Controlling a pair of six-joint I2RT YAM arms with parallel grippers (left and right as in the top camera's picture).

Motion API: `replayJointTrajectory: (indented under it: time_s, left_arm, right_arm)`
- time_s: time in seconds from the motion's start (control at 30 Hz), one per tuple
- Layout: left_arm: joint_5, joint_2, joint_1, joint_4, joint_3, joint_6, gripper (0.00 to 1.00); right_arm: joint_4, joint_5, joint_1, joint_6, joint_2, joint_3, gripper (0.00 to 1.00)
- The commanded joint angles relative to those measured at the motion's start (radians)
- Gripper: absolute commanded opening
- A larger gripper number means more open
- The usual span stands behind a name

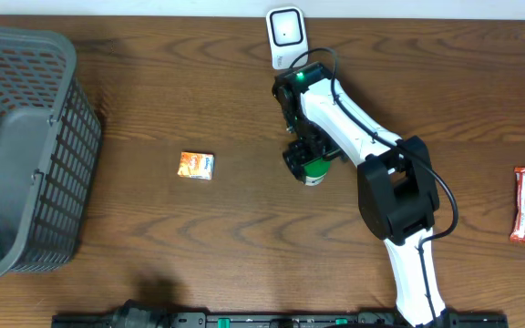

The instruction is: Scan the item barcode

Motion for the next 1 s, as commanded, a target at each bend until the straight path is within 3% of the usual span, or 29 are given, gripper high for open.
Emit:
replayJointTrajectory:
  time_s: [0.0,0.27,0.37,0.53,0.97]
  left_arm:
    - [-0.006,-0.008,0.0,0.004,0.0,0.018,0.98]
    - [-0.006,-0.008,0.0,0.004,0.0,0.018,0.98]
    - [-0.006,-0.008,0.0,0.004,0.0,0.018,0.98]
    - [-0.006,-0.008,0.0,0.004,0.0,0.018,0.98]
    - [-0.006,-0.008,0.0,0.004,0.0,0.018,0.98]
  right_arm:
    - [-0.01,0.085,0.025,-0.102,-0.015,0.052,0.99]
    - [-0.128,0.021,0.069,0.038,-0.016,0.257,0.99]
    - [-0.152,-0.066,0.075,0.245,-0.016,0.33,0.99]
    - [-0.162,-0.126,0.048,0.828,-0.016,0.342,0.99]
    - [-0.161,-0.128,0.039,1.336,-0.015,0.287,0.99]
